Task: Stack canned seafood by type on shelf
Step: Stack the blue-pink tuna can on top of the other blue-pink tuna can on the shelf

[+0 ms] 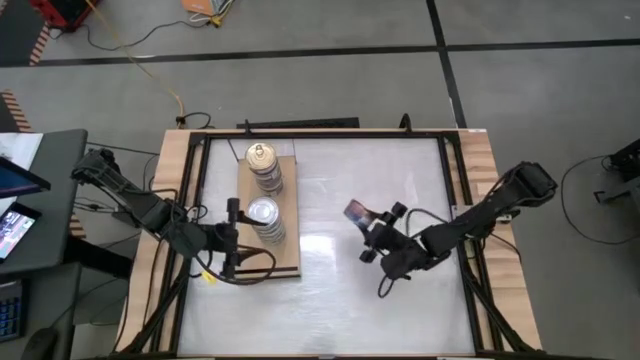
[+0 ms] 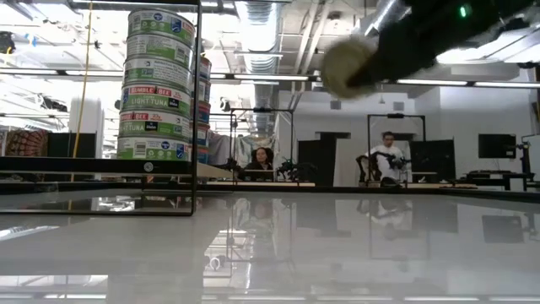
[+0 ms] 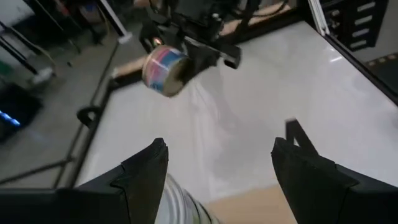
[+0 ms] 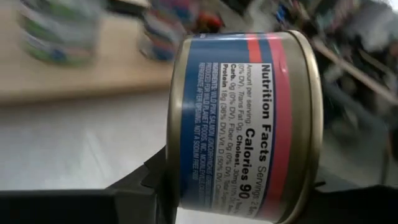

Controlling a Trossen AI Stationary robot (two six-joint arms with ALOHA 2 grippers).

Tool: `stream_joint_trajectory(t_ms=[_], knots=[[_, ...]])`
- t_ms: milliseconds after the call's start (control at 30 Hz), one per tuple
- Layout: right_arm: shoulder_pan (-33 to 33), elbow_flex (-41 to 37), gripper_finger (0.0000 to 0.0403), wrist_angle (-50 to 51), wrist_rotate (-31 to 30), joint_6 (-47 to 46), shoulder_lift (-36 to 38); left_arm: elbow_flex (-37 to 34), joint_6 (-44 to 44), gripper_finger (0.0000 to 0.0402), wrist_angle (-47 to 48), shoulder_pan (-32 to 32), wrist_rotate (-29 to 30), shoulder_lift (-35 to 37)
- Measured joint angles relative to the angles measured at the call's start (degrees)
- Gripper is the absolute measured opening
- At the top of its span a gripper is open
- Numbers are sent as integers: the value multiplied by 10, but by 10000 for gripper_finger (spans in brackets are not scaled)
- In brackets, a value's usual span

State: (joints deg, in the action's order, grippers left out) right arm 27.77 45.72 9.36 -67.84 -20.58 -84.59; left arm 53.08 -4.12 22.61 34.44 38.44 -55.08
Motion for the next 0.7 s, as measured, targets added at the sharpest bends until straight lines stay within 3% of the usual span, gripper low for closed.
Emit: stream_joint_trajectory(t_ms=[133, 300, 433, 700], knots=[[-6, 0, 207, -159, 32, 193, 19, 0, -48, 277, -49, -7, 4, -17], [-35, 0, 209, -332, 146, 357, 18, 0, -94, 277, -109, -29, 17, -52], [-63, 0, 208, -394, 244, 404, 14, 0, -102, 277, -150, -44, 53, -74], [-81, 1, 209, -451, 314, 445, -13, 0, -130, 279, -225, -71, 57, -100]])
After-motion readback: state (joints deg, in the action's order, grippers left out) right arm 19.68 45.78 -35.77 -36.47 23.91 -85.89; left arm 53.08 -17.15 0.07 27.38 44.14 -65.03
